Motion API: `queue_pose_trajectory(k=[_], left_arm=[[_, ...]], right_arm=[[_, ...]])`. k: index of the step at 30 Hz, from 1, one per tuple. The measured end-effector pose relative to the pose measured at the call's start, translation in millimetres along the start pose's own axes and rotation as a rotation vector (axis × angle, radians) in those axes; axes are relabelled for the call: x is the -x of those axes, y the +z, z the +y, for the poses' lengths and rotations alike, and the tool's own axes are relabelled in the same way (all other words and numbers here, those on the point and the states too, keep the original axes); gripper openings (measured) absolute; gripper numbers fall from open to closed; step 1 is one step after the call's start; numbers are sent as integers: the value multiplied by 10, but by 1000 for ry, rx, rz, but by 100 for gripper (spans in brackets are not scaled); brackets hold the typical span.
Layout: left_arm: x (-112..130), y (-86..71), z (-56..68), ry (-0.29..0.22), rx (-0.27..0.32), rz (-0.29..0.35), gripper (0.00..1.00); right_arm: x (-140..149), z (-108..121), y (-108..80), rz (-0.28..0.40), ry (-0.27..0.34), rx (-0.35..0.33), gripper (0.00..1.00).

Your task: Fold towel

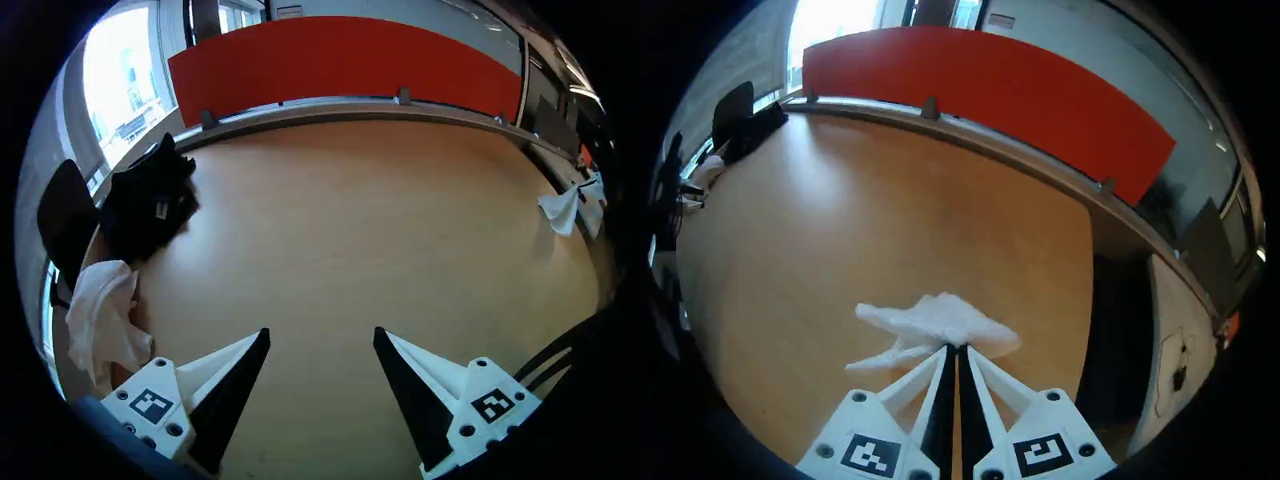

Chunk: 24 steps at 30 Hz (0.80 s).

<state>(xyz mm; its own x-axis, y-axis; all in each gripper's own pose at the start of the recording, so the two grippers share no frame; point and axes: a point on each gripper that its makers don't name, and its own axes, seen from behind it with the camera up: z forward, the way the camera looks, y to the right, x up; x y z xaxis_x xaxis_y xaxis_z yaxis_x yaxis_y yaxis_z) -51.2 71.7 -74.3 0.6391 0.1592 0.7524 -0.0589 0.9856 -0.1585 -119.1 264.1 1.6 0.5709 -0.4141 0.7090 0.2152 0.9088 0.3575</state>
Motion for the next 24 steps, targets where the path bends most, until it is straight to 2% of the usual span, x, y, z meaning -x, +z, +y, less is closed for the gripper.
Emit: queue_pose_trajectory(k=[9,24], left_arm=[[2,0,32,14,0,-2,96],[57,-30,0,9,-13,-9,96]], right_arm=[[386,63,63,-64,51,22,4],[887,105,204,-201,53,67,4]])
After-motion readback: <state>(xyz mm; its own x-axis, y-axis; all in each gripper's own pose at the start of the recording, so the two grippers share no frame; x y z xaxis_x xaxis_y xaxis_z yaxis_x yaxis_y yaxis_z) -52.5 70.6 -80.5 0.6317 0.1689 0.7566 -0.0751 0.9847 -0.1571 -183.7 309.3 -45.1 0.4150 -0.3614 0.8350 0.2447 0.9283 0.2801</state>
